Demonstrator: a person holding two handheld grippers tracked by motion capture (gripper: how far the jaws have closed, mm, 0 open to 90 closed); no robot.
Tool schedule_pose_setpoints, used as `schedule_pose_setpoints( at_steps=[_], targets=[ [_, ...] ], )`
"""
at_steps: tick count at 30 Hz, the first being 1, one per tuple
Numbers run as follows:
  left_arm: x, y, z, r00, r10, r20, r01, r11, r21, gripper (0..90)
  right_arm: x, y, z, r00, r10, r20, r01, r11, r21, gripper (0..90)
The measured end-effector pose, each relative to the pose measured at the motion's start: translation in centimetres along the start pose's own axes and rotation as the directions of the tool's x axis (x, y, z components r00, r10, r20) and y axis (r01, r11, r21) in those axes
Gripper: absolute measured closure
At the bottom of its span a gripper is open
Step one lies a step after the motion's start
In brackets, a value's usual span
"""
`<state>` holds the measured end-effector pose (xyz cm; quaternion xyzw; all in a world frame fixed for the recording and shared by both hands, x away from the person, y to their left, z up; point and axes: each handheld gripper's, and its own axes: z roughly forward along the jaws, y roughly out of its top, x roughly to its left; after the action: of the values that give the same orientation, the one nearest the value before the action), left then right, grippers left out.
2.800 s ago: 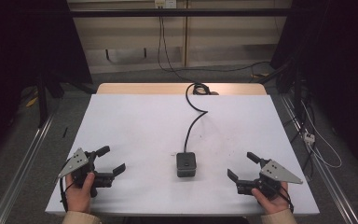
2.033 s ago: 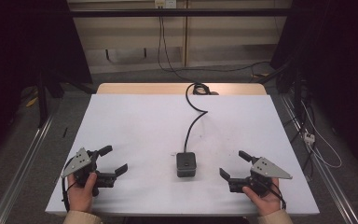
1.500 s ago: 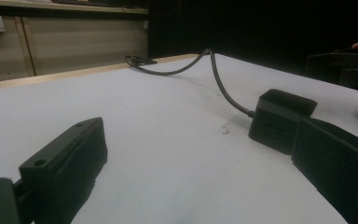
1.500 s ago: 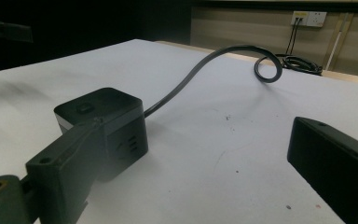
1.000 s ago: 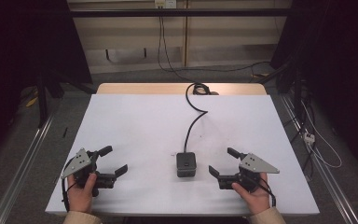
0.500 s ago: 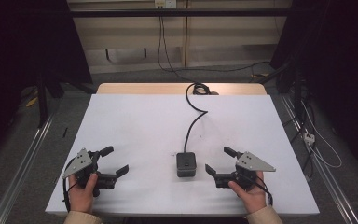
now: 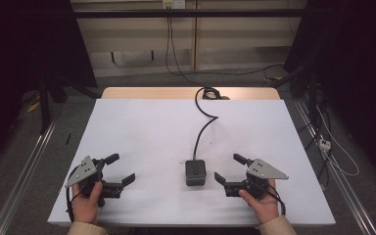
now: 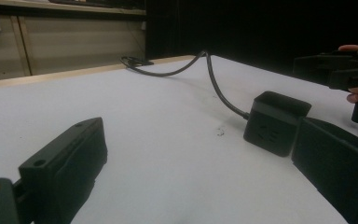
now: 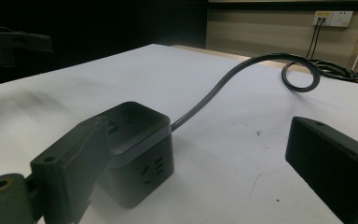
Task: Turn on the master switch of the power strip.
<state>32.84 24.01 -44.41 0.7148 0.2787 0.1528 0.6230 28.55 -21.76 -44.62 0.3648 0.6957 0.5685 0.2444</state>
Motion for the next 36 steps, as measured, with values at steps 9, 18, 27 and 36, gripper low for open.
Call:
schedule_pose_setpoints(
  at_steps=[9,18,27,36],
  targets=[
    [0.0,0.0,0.0,1.0000,0.003,0.003,-0.003,1.0000,0.004,2.9,0.1,0.1,0.1,1.0000,0.001,-0.006,-0.001,1.000,0.001,6.2],
    [-0.1,0.0,0.0,1.0000,0.005,0.001,-0.005,1.0000,0.004,2.9,0.1,0.2,0.2,0.9999,-0.001,-0.011,0.001,1.000,0.003,6.7],
    [-0.1,0.0,0.1,1.0000,0.004,0.003,-0.004,1.0000,0.005,2.9,0.2,0.3,0.3,0.9998,0.001,-0.019,-0.001,1.000,0.001,7.3],
    [0.0,0.0,0.0,1.0000,0.003,0.003,-0.003,1.0000,0.007,2.9,0.5,0.6,1.2,0.9997,0.003,-0.024,-0.003,1.000,0.000,7.3]
  ],
)
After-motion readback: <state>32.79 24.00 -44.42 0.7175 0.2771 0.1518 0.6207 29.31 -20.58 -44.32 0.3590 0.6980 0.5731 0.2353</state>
